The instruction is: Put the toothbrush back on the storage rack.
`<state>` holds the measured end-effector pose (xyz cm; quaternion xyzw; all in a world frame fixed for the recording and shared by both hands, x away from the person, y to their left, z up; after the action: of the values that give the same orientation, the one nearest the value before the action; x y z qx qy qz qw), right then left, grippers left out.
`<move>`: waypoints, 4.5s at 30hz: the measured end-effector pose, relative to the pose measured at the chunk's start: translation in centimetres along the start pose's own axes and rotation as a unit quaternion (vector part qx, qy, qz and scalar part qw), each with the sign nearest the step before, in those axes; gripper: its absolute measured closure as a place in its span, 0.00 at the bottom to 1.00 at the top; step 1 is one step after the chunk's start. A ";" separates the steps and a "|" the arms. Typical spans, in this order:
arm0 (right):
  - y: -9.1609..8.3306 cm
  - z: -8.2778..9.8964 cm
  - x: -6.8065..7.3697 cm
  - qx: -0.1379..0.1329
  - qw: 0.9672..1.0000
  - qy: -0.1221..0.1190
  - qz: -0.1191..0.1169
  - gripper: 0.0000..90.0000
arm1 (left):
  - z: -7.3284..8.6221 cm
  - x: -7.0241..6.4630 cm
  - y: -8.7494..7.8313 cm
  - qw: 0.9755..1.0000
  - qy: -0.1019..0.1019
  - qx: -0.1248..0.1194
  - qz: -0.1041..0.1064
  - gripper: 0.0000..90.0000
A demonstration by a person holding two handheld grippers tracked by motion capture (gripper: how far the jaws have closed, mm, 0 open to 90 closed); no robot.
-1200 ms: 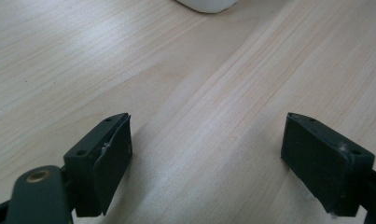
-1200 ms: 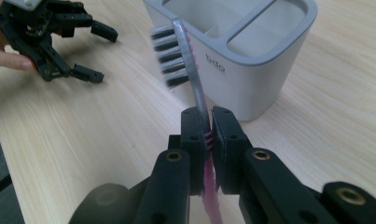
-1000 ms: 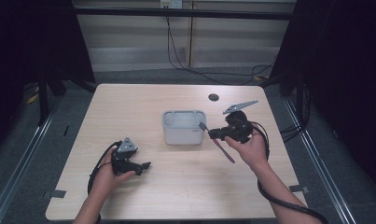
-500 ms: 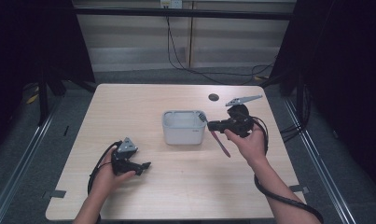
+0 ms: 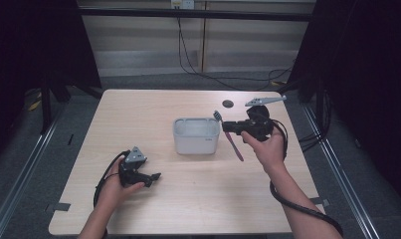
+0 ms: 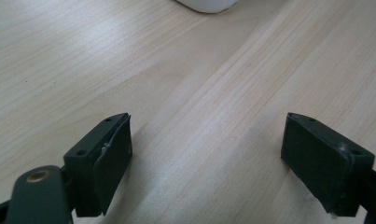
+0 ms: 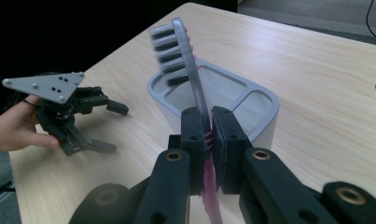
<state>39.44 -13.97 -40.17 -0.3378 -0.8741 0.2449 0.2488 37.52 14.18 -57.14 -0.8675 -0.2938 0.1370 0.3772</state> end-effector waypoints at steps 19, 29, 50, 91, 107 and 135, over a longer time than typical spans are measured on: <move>-0.1 -2.0 0.0 -0.035 0.999 0.005 -0.009 0.94 | 0.0 0.0 0.0 1.000 0.000 0.000 0.000 0.18; -0.4 -3.0 -0.2 -0.055 0.998 0.005 -0.011 0.94 | 0.0 0.0 0.0 1.000 0.000 0.000 0.000 0.18; -0.9 -5.0 -0.6 -0.090 0.996 0.014 -0.012 0.94 | 0.0 -0.1 0.0 1.000 -0.005 -0.003 0.001 0.18; -0.3 -8.4 -0.7 -0.142 0.990 0.015 -0.013 0.94 | 0.0 0.0 0.0 1.000 -0.003 -0.003 0.000 0.18; 0.0 -9.4 -0.8 -0.164 0.986 0.019 -0.014 0.94 | 0.0 0.0 0.0 1.000 -0.003 -0.003 0.000 0.18; 2.8 -9.6 -0.3 -0.170 0.985 0.007 -0.024 0.94 | 0.0 0.0 0.0 1.000 -0.003 -0.002 0.001 0.18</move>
<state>46.68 -9.84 -34.63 -0.3560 -0.9090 0.0850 0.1993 37.52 14.13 -57.13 -0.8682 -0.2943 0.1389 0.3745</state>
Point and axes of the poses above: each handheld gripper's, and its own axes: y roughly forward along the jaws, z roughly out of its underside, x roughly to its left, the point moved 9 cm from there along y, roughly forward along the jaws, and after that the axes turned 4 degrees about x, right-handed, at the moved point
